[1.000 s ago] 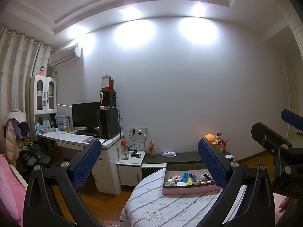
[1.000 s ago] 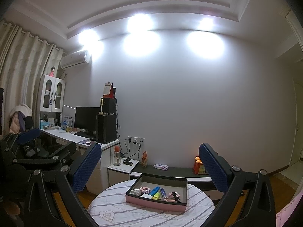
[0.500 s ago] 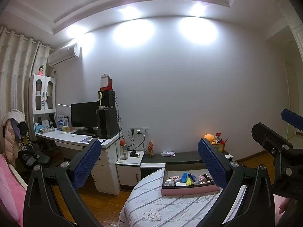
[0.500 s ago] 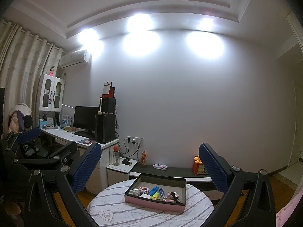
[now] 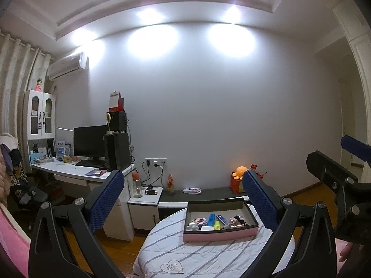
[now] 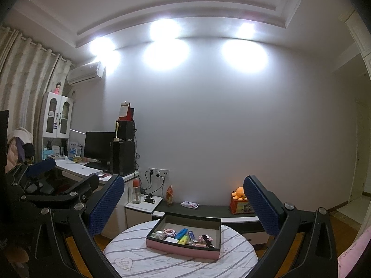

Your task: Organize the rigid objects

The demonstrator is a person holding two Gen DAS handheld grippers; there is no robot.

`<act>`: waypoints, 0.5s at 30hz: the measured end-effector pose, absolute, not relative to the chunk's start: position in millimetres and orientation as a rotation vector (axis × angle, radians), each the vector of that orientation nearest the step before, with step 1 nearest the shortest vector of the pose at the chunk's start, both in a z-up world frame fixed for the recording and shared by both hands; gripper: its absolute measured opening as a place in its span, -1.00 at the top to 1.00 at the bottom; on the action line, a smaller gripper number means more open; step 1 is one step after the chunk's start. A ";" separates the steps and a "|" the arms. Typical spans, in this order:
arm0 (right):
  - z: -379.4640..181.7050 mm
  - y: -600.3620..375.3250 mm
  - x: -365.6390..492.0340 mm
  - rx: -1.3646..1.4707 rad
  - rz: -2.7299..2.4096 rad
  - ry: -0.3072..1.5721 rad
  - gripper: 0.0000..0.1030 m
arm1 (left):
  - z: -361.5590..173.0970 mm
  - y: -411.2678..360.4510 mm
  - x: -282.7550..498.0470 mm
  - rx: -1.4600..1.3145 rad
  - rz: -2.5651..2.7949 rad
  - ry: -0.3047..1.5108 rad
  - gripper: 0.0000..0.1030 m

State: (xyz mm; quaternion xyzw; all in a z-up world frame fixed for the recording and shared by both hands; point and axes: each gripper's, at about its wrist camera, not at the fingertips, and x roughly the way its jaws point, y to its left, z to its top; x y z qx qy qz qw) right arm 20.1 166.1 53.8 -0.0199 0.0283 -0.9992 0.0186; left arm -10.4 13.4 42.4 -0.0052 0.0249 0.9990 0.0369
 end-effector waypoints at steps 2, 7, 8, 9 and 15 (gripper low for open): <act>54.3 166.1 20.4 -0.064 -3.100 0.083 -1.00 | 41.9 14.5 -10.3 -0.018 3.061 0.090 -1.00; 53.4 161.9 20.2 -0.072 -3.088 0.098 -1.00 | 40.6 23.0 -7.7 -0.012 3.053 0.129 -1.00; 53.3 161.5 20.4 -0.074 -3.087 0.099 -1.00 | 40.8 23.8 -7.9 -0.017 3.050 0.138 -1.00; 53.6 161.4 19.7 -0.067 -3.086 0.100 -1.00 | 41.0 24.3 -8.1 -0.019 3.055 0.139 -1.00; 53.7 164.9 21.6 -0.073 -3.102 0.092 -1.00 | 41.0 18.2 -12.1 -0.035 3.086 0.097 -1.00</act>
